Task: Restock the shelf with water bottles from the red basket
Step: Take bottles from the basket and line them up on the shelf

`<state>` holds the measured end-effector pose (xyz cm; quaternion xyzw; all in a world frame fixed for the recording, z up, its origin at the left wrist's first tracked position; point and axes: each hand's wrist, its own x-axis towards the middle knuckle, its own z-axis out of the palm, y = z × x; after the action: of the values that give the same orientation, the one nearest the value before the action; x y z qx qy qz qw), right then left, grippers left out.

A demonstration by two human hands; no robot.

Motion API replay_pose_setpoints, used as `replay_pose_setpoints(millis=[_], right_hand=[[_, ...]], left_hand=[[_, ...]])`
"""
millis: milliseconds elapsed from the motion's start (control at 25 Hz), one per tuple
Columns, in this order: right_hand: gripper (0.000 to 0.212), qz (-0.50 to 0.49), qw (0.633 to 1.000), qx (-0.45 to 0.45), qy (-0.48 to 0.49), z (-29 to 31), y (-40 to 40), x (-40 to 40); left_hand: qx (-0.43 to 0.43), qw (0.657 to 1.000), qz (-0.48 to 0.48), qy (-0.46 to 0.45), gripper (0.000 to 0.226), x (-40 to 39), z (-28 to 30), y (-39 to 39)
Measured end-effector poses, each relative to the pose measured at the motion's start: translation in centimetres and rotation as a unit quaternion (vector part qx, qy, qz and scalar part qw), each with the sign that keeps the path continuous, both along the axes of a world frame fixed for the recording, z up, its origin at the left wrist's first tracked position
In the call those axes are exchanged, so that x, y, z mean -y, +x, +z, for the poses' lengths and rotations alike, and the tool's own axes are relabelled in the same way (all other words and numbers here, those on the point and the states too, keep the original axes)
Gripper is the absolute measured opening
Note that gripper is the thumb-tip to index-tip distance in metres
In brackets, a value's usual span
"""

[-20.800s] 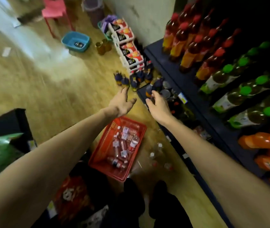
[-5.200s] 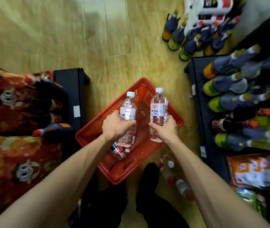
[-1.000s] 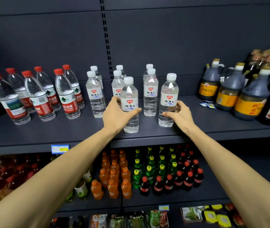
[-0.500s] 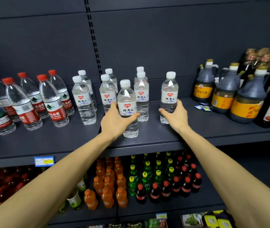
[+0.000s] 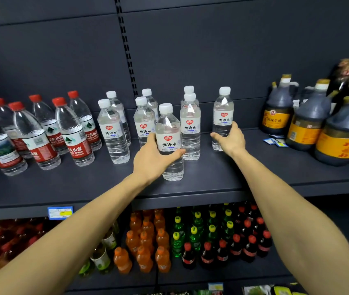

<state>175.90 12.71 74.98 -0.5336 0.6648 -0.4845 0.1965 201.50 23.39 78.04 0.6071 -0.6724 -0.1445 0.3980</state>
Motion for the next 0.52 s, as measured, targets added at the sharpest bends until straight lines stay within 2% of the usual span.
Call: replay_pose_setpoints(millis=[320, 520], right_hand=[[0.064, 0.015, 1.0, 0.023, 0.012, 0.3, -0.4, 1.0], [0.065, -0.006, 0.999, 0.017, 0.029, 0.3, 0.0, 1.4]], left_hand=[[0.002, 1.0, -0.004, 0.016, 0.073, 0.0, 0.4, 0.2], [-0.012, 1.0, -0.004, 0.013, 0.08, 0.3, 0.1, 0.3]])
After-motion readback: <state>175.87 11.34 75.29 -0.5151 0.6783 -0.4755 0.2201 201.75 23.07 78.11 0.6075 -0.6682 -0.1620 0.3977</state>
